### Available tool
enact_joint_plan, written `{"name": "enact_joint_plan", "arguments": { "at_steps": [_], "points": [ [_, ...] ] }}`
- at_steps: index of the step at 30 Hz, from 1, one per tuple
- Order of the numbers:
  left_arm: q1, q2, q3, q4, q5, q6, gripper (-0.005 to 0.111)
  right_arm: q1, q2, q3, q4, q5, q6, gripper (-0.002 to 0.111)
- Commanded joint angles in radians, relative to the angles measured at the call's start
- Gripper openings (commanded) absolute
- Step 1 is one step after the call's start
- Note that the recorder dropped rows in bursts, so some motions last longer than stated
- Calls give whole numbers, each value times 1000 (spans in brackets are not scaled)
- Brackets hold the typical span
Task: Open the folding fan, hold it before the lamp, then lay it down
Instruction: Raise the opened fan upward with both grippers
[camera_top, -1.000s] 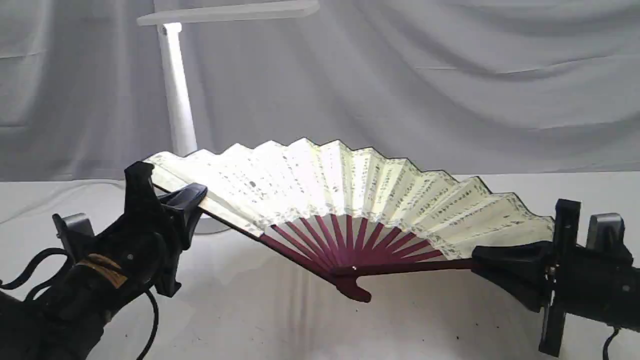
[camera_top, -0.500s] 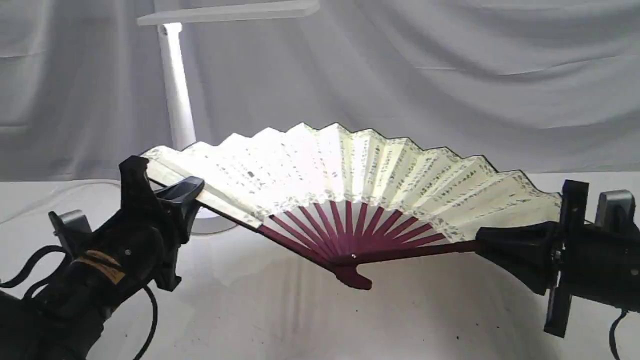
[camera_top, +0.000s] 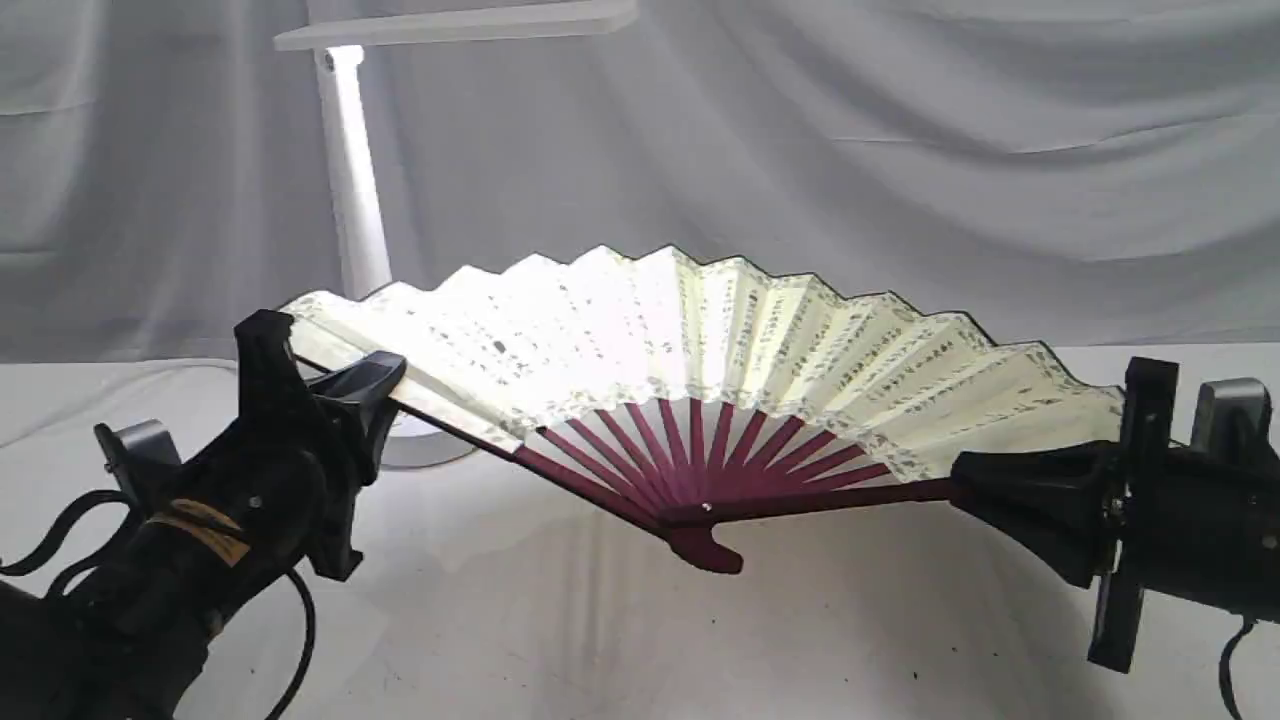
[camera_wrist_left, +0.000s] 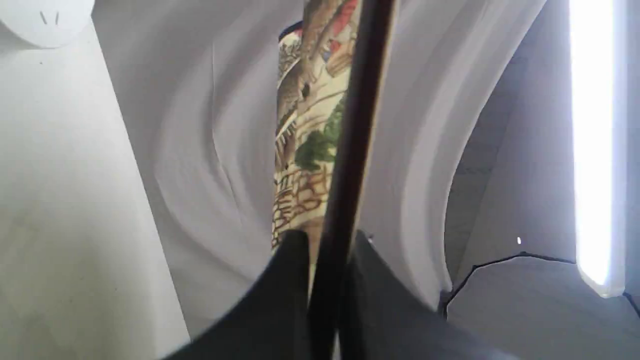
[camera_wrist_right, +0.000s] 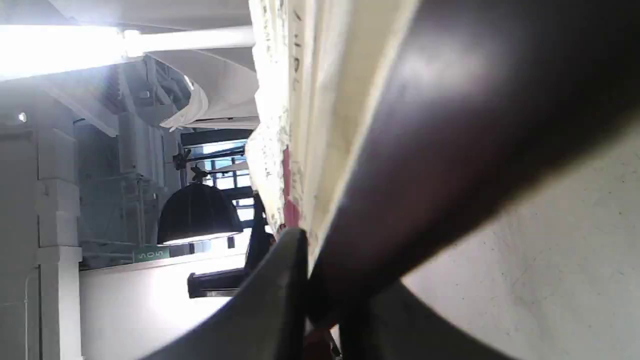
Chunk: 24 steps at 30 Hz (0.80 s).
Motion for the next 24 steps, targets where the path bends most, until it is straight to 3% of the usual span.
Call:
{"name": "enact_joint_plan", "arguments": {
  "at_steps": [1,24],
  "points": [
    [25,-50,-9,-235,-77,-41,0,-12,-13,10,-30,-70,-47,0],
    [25,-98,-9,-252,-77,-5,0,-12,-31,8,-30,-70,-27,0]
  ]
}}
